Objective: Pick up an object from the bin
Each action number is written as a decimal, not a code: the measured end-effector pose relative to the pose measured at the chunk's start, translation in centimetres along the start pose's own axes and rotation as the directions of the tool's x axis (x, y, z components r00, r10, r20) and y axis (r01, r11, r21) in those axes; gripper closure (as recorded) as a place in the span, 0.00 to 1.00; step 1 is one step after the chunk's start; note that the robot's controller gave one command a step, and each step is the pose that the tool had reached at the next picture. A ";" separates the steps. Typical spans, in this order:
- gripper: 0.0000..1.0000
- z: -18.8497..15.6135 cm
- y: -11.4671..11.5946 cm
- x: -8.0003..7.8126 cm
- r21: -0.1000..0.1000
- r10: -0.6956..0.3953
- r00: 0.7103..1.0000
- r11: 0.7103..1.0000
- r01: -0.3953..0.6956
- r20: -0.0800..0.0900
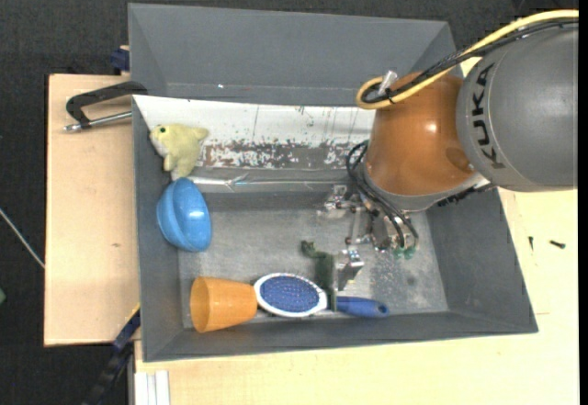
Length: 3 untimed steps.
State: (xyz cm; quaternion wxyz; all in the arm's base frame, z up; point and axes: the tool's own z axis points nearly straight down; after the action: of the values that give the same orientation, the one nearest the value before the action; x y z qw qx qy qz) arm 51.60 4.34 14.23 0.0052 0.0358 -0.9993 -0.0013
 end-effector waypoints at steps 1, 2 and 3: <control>0.00 4.0 0.1 0.4 0.002 0.001 0.999 1.000 -0.001 0.038; 1.00 4.5 0.2 0.8 0.001 0.001 1.000 1.000 -0.001 0.025; 1.00 -9.2 -2.1 -0.4 0.003 0.015 1.000 1.000 -0.015 0.025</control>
Offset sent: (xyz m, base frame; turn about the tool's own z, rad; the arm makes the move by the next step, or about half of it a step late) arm -0.0208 0.0016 -0.0723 -0.0009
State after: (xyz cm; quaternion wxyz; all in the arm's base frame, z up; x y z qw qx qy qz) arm 52.25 2.25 23.39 -0.0075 0.0283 -0.9996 -0.0001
